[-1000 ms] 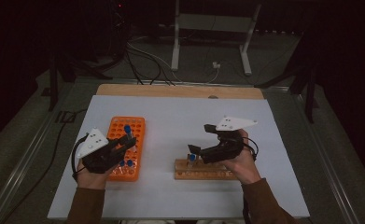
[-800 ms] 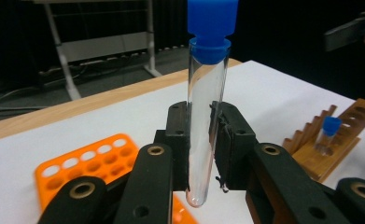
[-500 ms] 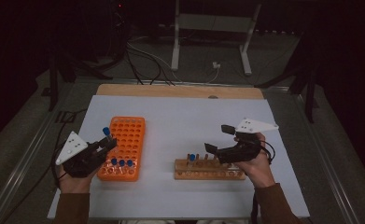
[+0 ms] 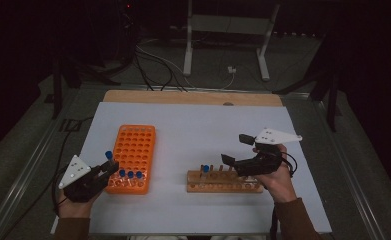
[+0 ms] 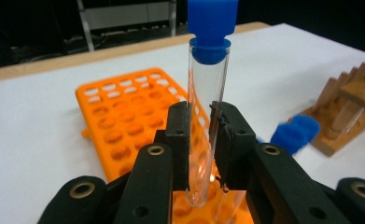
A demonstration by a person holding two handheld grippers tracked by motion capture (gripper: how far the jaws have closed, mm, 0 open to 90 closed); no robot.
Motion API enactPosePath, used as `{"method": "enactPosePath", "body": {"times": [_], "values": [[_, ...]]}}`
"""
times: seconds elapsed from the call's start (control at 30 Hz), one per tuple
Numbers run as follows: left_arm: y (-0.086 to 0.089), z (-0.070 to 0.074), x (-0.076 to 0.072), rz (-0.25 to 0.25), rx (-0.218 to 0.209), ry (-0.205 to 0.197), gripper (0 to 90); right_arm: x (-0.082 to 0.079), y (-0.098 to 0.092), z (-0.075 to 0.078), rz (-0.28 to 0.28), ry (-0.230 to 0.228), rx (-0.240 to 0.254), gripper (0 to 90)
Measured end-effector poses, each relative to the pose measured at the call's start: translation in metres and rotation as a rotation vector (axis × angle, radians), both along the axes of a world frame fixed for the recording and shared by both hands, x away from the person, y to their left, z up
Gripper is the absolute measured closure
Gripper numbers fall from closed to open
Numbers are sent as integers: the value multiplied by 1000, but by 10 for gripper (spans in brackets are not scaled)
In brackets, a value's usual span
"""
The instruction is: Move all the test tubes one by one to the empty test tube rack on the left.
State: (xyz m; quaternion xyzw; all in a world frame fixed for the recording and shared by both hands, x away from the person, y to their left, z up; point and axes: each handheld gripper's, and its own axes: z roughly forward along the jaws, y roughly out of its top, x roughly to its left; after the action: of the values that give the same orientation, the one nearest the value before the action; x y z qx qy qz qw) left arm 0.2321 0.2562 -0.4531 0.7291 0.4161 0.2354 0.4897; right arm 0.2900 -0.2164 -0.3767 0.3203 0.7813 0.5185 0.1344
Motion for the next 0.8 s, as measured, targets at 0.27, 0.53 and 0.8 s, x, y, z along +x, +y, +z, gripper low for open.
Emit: {"method": "enactPosePath", "body": {"times": [0.27, 0.53, 0.8], "values": [[2, -12, -6, -19, 13, 20, 772, 0, -2, -1, 1, 2, 4, 70], [0, -24, -6, -25, 28, 51, 770, -1, -2, -2, 9, 1, 6, 73], [-2, -31, -7, -26, 90, 92, 771, -1, -3, -3, 10, -2, 12, 76]]}}
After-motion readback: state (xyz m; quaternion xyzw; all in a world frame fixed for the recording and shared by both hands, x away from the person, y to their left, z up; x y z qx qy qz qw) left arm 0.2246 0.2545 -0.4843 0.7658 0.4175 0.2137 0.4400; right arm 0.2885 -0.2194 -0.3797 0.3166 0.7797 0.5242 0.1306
